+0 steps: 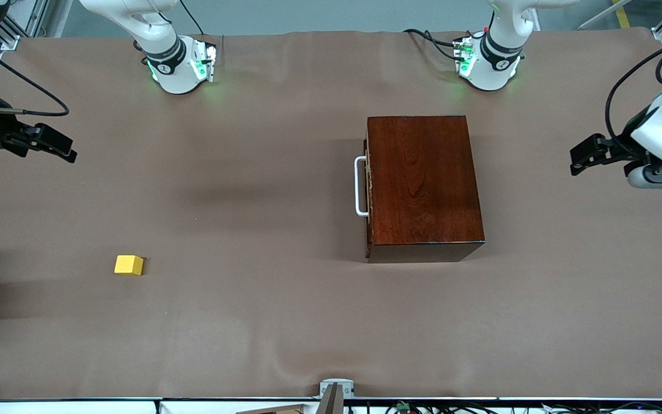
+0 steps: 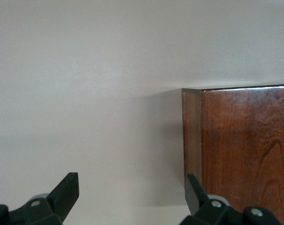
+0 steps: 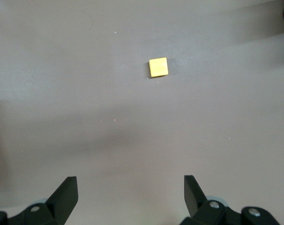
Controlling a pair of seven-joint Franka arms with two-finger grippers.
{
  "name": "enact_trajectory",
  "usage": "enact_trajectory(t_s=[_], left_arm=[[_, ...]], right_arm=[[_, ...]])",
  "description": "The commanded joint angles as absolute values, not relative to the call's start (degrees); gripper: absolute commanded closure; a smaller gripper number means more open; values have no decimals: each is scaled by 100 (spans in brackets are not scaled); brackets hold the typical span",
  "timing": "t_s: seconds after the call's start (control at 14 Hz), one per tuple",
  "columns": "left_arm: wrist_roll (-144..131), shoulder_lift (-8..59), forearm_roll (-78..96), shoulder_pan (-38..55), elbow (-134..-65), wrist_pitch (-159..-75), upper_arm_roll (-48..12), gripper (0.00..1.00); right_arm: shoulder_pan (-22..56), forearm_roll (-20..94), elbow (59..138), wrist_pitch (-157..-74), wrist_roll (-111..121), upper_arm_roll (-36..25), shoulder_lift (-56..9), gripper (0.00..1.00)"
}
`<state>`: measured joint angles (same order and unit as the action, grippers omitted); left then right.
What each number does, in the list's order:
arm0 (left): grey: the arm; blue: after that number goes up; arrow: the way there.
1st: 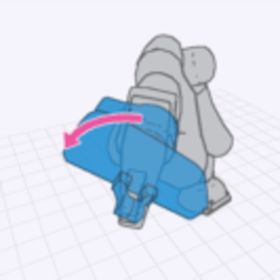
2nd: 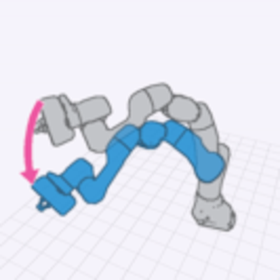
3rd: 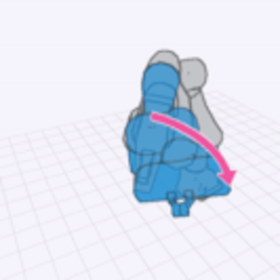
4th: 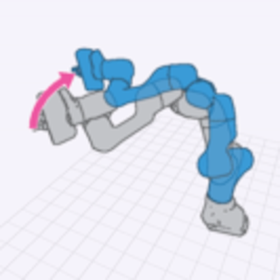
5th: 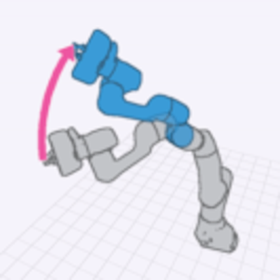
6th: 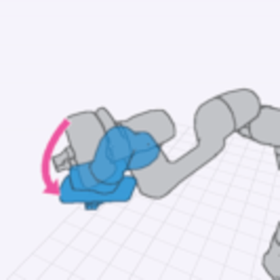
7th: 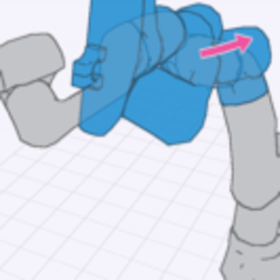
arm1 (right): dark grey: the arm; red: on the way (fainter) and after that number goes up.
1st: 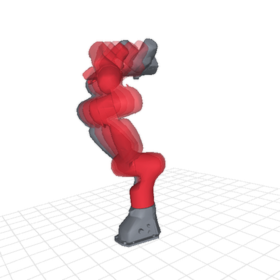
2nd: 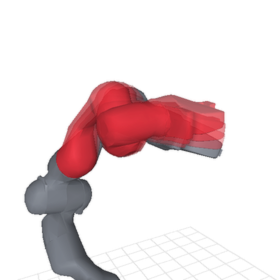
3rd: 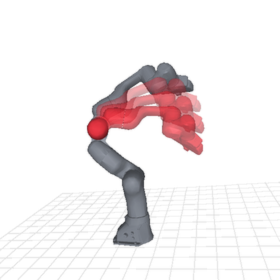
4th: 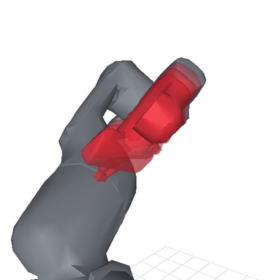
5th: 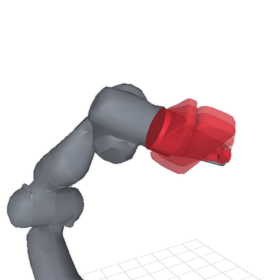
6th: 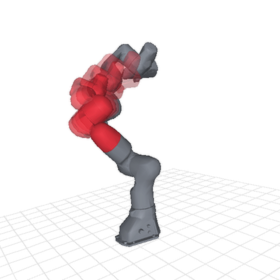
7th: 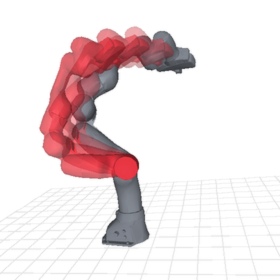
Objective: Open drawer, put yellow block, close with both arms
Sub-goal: 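Move the left gripper toward the white drawer handle of the box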
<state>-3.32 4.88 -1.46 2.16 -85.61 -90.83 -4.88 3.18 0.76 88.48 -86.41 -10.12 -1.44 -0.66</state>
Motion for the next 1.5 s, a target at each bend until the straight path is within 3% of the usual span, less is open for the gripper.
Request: enact_trajectory(t_s=[0.0,0.5,0.93,1.42], left_arm=[[-343,536,9,299,-8490,-9105,-719,0],[-456,825,236,851,-8403,-9386,-1687,0],[-3416,2063,202,2502,-7393,-9588,-1688,0],[-5036,3154,-685,3989,-7348,-10538,-1434,0]], right_arm=[[299,70,8877,-8587,-1099,-149,-44,0],[352,70,8860,-8499,-1090,-141,-421,0],[290,-53,8649,-8666,-1072,-158,-1238,0],[-175,35,8429,-8789,-1142,-185,-1933,0]])
